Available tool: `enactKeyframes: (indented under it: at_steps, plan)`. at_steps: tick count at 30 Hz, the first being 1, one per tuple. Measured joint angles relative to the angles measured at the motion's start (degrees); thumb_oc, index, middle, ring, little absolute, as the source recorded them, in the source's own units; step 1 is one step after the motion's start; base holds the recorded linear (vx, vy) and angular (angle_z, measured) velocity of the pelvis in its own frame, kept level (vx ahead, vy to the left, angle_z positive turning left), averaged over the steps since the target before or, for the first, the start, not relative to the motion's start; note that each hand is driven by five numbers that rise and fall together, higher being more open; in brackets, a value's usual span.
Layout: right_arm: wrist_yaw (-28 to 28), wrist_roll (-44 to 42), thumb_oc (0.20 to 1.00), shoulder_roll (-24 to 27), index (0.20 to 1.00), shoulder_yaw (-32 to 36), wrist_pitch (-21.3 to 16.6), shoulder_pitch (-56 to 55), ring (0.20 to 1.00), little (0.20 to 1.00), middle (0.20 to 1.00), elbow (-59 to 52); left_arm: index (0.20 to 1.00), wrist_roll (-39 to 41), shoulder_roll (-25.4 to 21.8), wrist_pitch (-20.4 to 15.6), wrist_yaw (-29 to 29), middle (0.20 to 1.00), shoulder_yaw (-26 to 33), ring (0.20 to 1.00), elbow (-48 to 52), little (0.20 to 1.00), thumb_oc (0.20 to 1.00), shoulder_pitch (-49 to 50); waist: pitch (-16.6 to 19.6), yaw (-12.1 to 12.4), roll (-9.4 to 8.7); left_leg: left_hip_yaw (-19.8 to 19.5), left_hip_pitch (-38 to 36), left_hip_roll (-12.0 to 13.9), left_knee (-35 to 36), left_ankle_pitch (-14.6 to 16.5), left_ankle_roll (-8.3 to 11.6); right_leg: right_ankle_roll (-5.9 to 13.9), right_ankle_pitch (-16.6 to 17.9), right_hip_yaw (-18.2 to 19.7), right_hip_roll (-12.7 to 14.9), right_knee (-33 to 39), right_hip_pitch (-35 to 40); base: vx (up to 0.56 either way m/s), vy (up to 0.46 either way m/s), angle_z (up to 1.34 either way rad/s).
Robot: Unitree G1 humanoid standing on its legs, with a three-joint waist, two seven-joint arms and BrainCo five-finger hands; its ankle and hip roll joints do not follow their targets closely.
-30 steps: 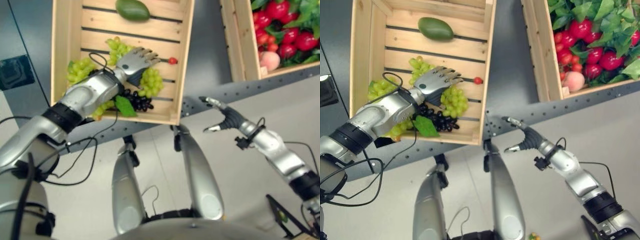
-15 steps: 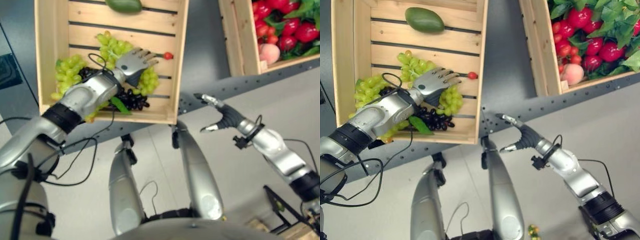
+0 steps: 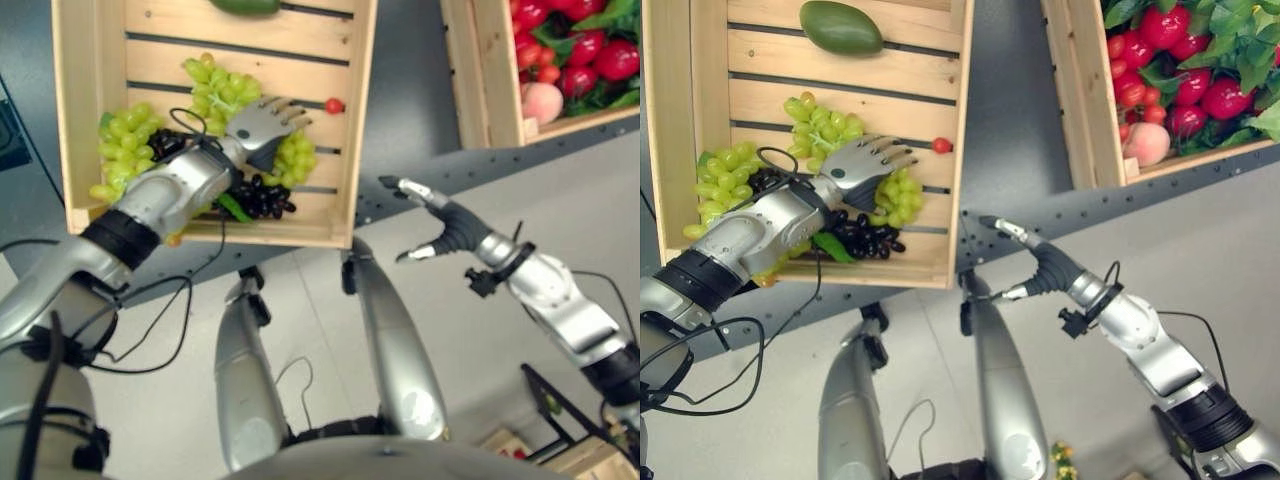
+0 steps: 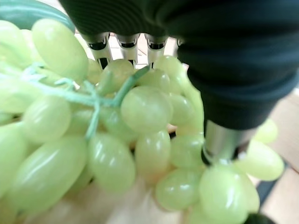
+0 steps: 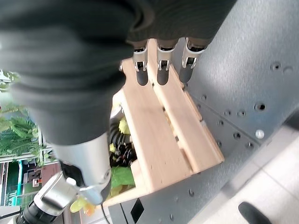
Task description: Pick up the fruits from the basket on one side to the basket on the other side
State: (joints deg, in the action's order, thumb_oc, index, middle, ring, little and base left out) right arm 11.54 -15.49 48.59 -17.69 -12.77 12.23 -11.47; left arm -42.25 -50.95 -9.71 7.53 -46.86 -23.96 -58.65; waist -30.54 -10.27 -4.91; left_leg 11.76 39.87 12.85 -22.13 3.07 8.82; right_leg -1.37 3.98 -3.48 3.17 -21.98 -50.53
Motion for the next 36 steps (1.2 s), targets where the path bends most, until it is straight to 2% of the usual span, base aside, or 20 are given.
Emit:
enactKeyframes:
  at_steps: [7,16,23,27,32,34,36]
  plan:
    - [0.3,-1.1,1.0,1.4,1.0,1.7,-0.4,-0.6,1.0,1.0,1.0,-2.2,0.2,-0.5,-2.1,0.5,-0.9,0.2,0.9,0.2,-0.2,0.2,0.2,0.2,0.0,-0.2,-0.01,0.1,0.1,0.1,0.0,0.1,0.04,0.0,0.0,0.0,-0.1,0.0,-0.2,0.0,0.0,0.0]
    - [0.5,-3.2,1.0,1.5,1.0,3.5,-0.6,-1.5,1.0,1.0,1.0,-3.8,0.2,-1.0,-2.8,0.4,-0.9,0.2,1.2,0.2,0.1,0.2,0.2,0.9,0.0,-0.1,-0.01,0.1,0.2,0.1,0.0,0.1,0.01,0.0,0.0,0.0,-0.1,0.0,-0.2,0.0,0.0,0.0]
    - [0.5,-3.2,1.0,1.4,1.0,3.6,-0.6,-1.6,1.0,1.0,1.0,-3.9,0.2,-0.9,-2.9,0.4,-0.9,0.2,3.7,0.2,0.4,0.2,0.2,2.6,0.0,-0.2,-0.01,0.1,0.1,0.1,0.0,0.1,0.01,-0.01,0.0,0.0,-0.1,-0.1,-0.2,0.0,0.0,0.0]
    - [0.6,-3.3,1.0,1.2,1.0,3.6,-0.6,-1.8,1.0,1.0,1.0,-3.9,0.2,0.5,-2.9,0.4,-0.9,0.2,8.0,0.2,1.8,0.2,0.2,6.4,0.0,-0.2,-0.01,0.1,0.1,0.1,-0.4,0.3,0.02,-0.01,0.0,0.0,-0.1,-0.4,-0.2,0.0,0.0,0.0]
    - [0.3,-3.2,1.0,0.5,1.0,3.9,-0.6,-2.5,1.0,1.0,1.0,-3.5,0.2,7.6,-1.5,0.3,1.6,0.2,20.6,0.2,5.1,0.2,0.2,14.2,0.0,0.0,-0.02,-0.2,-0.5,0.0,-0.9,0.5,0.12,-0.29,0.1,0.1,0.1,-1.2,0.2,0.0,0.0,0.01]
    - [0.2,-3.2,1.0,0.3,1.0,4.0,-0.6,-2.5,1.0,1.0,1.0,-3.4,0.2,8.3,-1.4,0.4,1.7,0.2,21.7,0.2,5.7,0.2,0.2,14.8,0.0,0.1,-0.02,-0.4,-0.8,-0.1,-1.0,0.5,0.12,-0.26,0.0,0.0,0.2,-1.5,0.5,0.0,0.002,0.02]
    - [0.0,-3.2,1.0,0.2,1.0,4.0,-0.6,-2.7,1.0,1.0,1.0,-2.6,0.2,11.4,-1.3,-0.1,2.3,0.2,25.9,0.2,9.1,0.2,0.2,19.2,0.0,0.1,-0.02,-0.9,-2.2,-0.3,-0.9,0.5,0.13,-0.12,-0.1,0.0,0.4,-1.6,2.0,0.0,0.011,0.02]
